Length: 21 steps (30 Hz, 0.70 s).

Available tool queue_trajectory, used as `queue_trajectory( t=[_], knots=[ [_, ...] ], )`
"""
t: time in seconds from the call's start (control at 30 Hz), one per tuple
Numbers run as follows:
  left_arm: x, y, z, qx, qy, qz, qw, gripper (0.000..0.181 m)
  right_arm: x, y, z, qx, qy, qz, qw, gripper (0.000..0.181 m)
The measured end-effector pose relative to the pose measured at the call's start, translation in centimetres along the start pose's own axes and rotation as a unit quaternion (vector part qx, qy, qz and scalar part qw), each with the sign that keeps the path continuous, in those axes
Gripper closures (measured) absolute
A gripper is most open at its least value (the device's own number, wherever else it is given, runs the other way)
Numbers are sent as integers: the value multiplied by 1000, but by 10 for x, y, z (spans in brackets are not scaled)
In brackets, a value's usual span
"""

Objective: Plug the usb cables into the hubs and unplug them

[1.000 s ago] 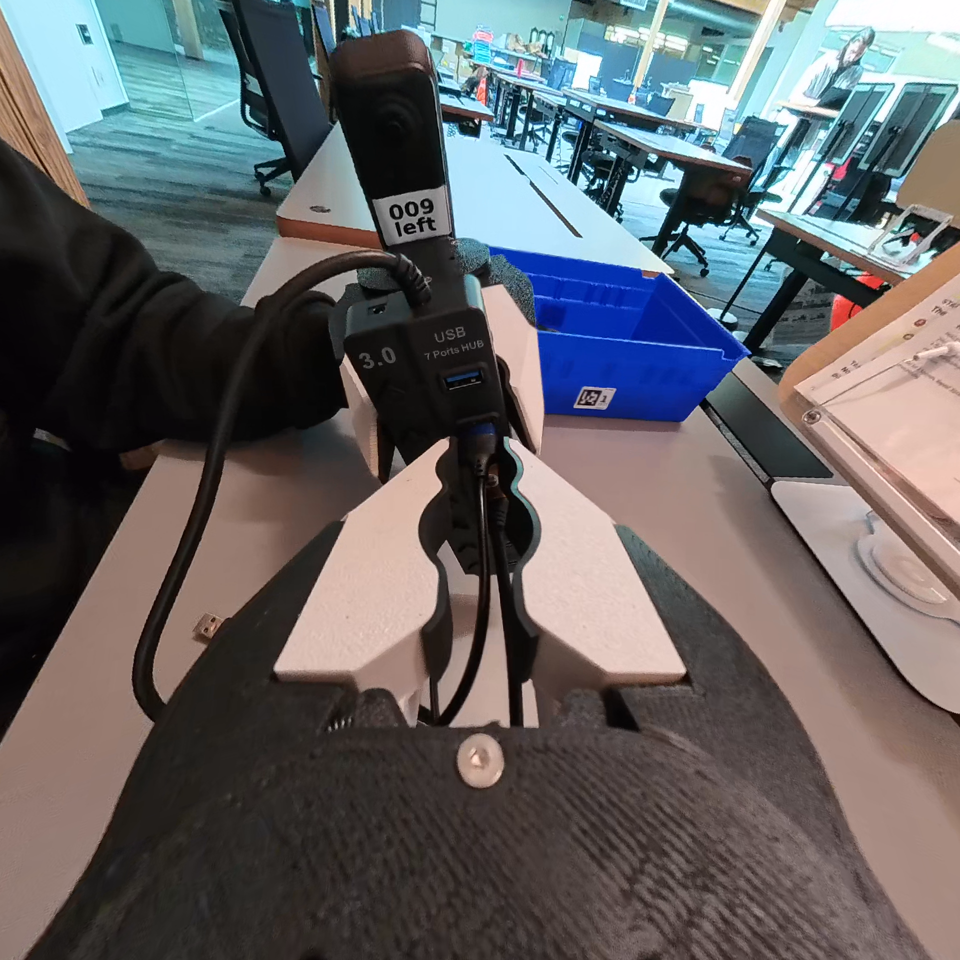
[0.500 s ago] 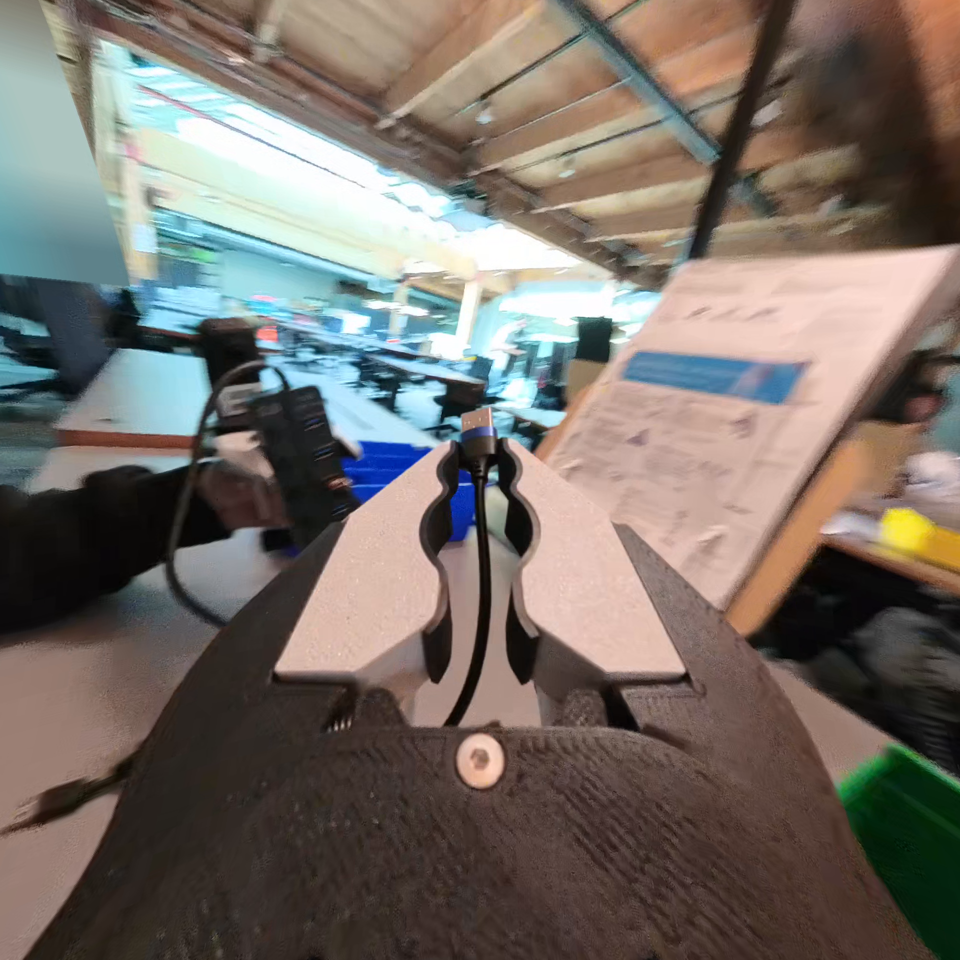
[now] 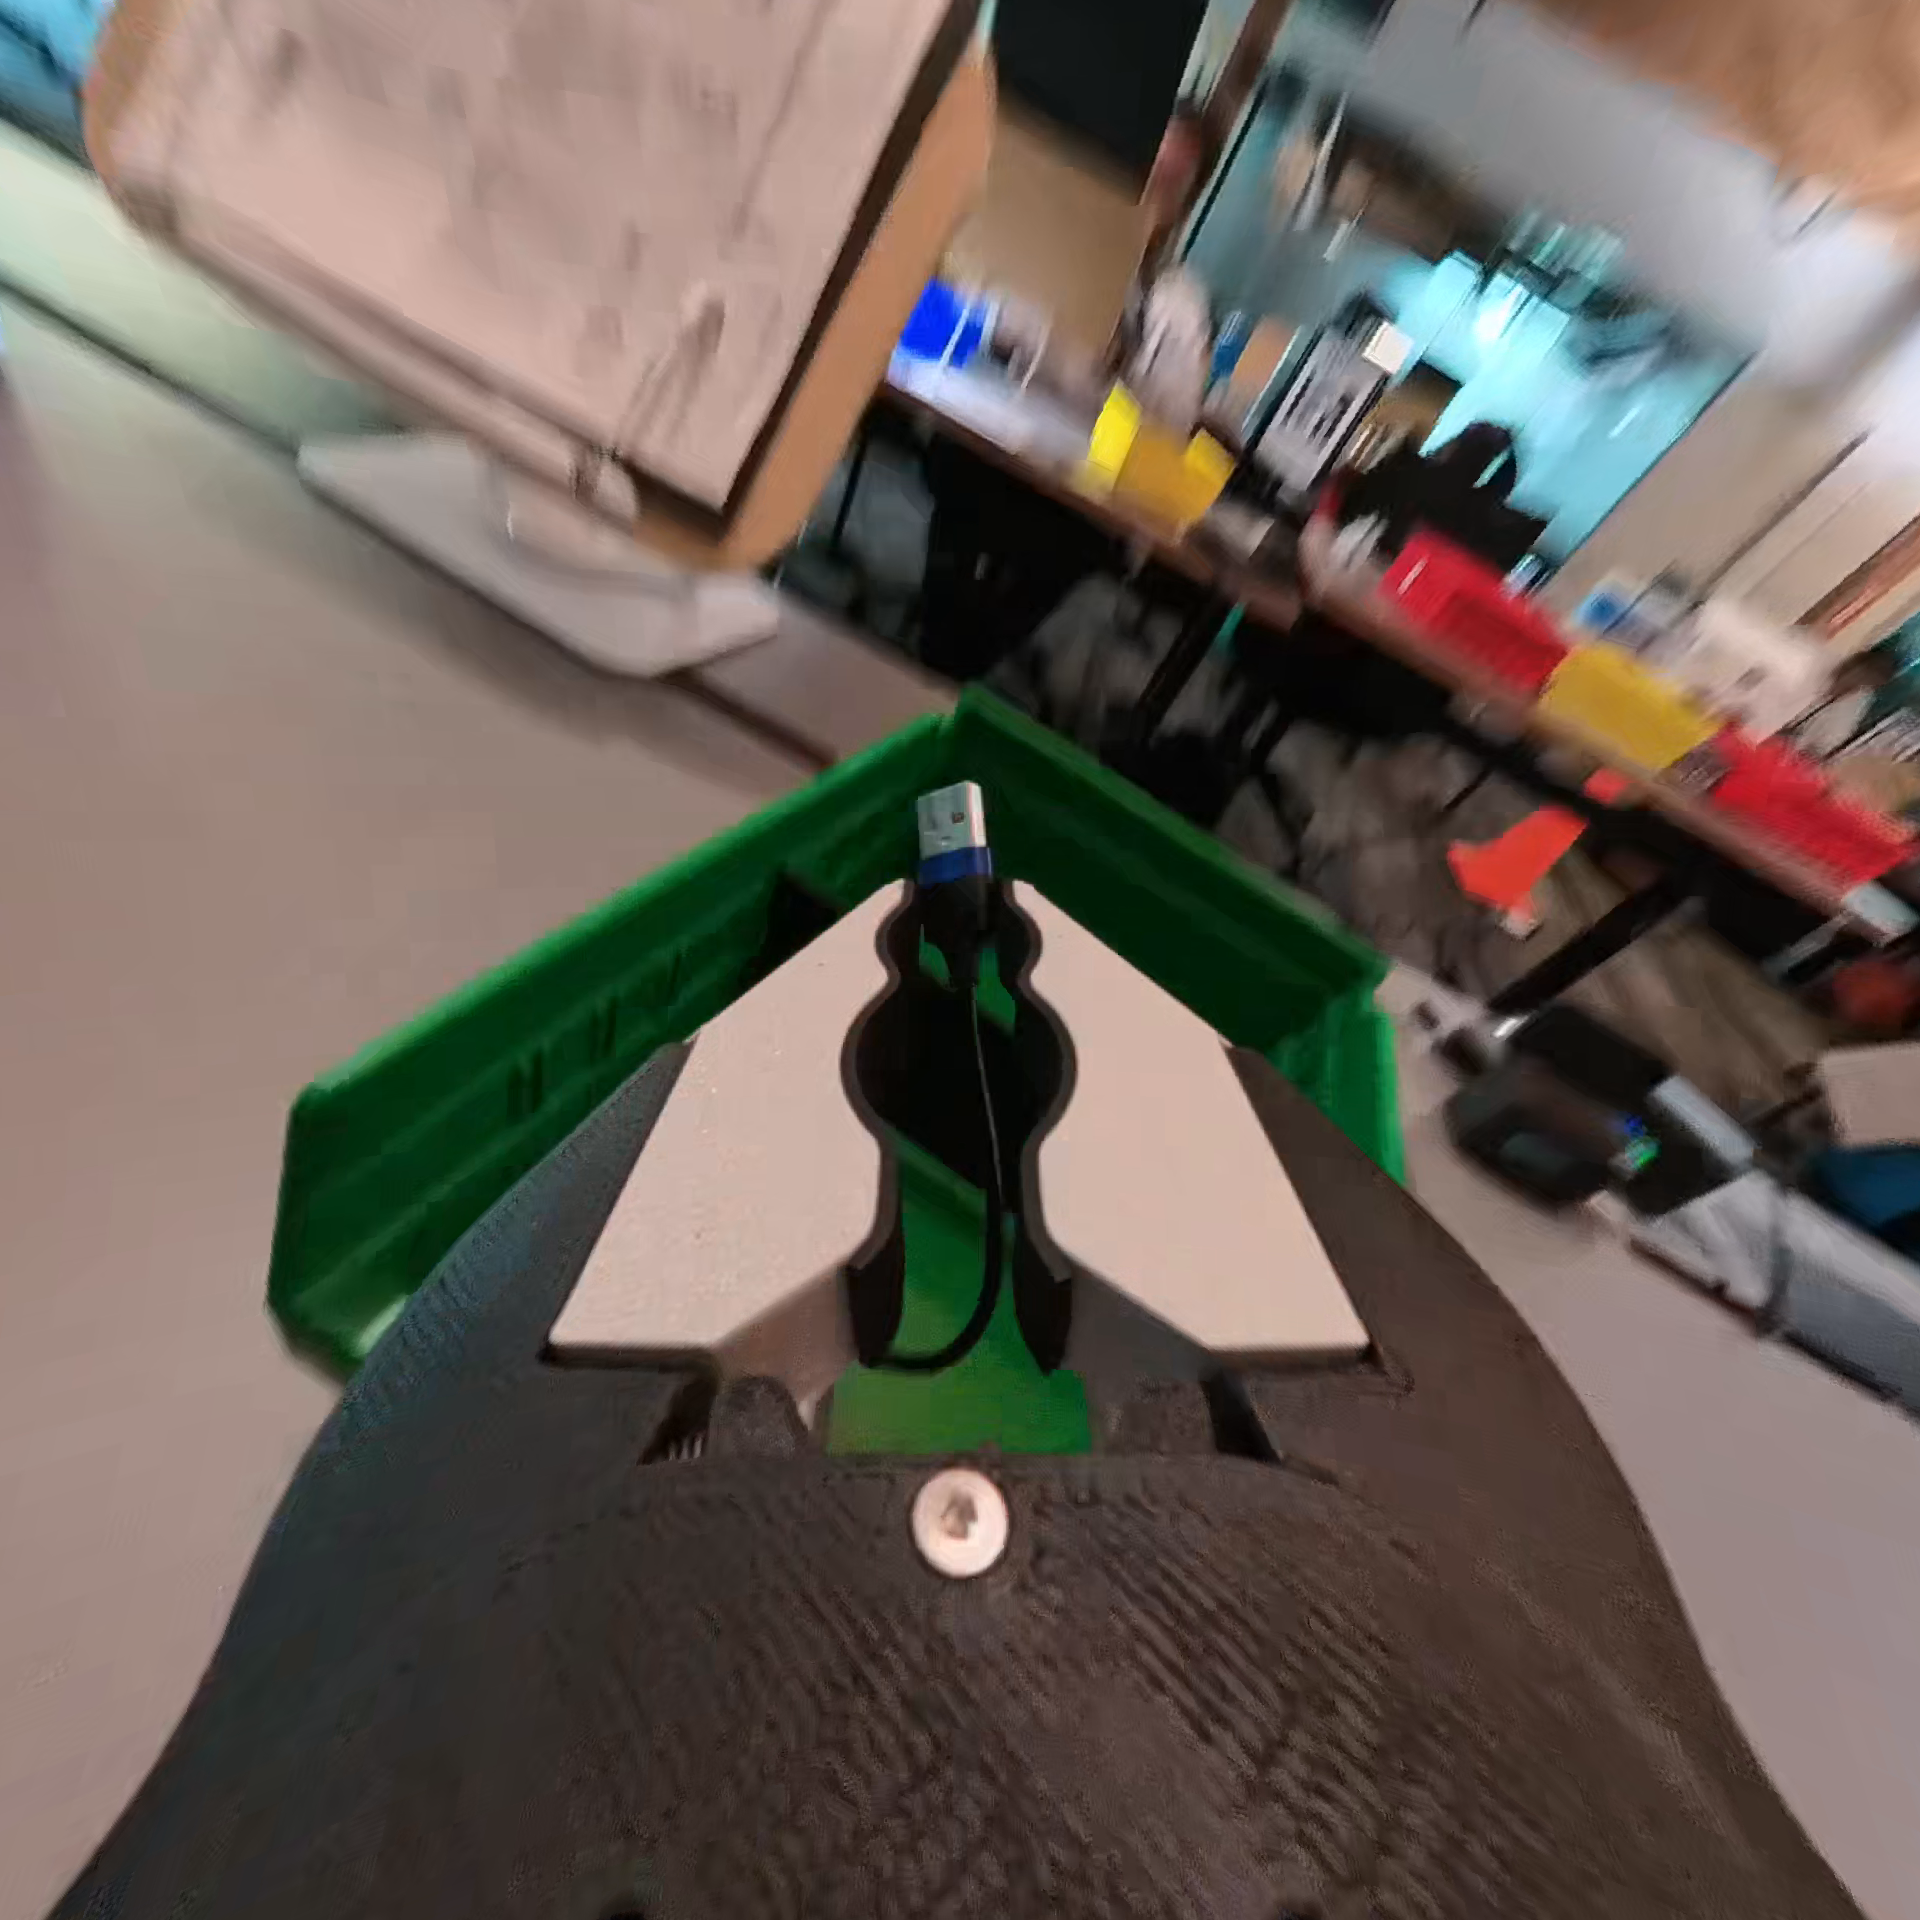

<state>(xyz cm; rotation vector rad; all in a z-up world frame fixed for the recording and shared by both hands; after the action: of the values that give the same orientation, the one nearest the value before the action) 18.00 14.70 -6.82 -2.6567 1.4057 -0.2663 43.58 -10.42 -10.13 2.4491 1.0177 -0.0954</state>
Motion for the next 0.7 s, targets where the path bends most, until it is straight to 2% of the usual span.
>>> queue_trajectory(
  t=[0.07, 0.23, 0.37, 0.53, 0.63, 0.67, 0.7],
  knots=[
    [2, 1, 2, -2, -4, 5, 1000, 128, 8, -11, 27, 46, -70, -58, 995, 168],
    [1, -1, 6, -14, -4, 6, 1000, 128, 3, 8, 52, 166, -116, -39, 979, 135],
    [1, -4, 8, -23, -6, 0, 1000, 128, -16, 49, 49, 215, -79, 85, 970, 117],
    [3, -4, 10, -26, -8, -1, 1000, 128, -28, 73, 55, 200, -82, 184, 959, 113],
    [3, -4, 11, -33, -5, 2, 999, 128, -24, 59, 28, 182, -23, 151, 971, 117],
    [3, -4, 11, -35, -4, 3, 999, 128, -20, 45, 10, 171, 12, 110, 979, 118],
    [3, -3, 11, -36, -2, 7, 999, 128, -14, 20, -11, 157, 47, 40, 986, 121]
  ],
)
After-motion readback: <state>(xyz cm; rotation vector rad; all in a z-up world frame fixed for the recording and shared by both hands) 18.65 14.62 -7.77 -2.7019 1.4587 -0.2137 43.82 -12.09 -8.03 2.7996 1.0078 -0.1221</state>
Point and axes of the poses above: each gripper's, where its closed fingertips meet, x out along the fingers, z out of its underside, y = z × x across the jaws, the point moved 2 cm from there along -x, back along the fingers, and after that the axes turned 4 degrees about -y, right-handed, at the moved point
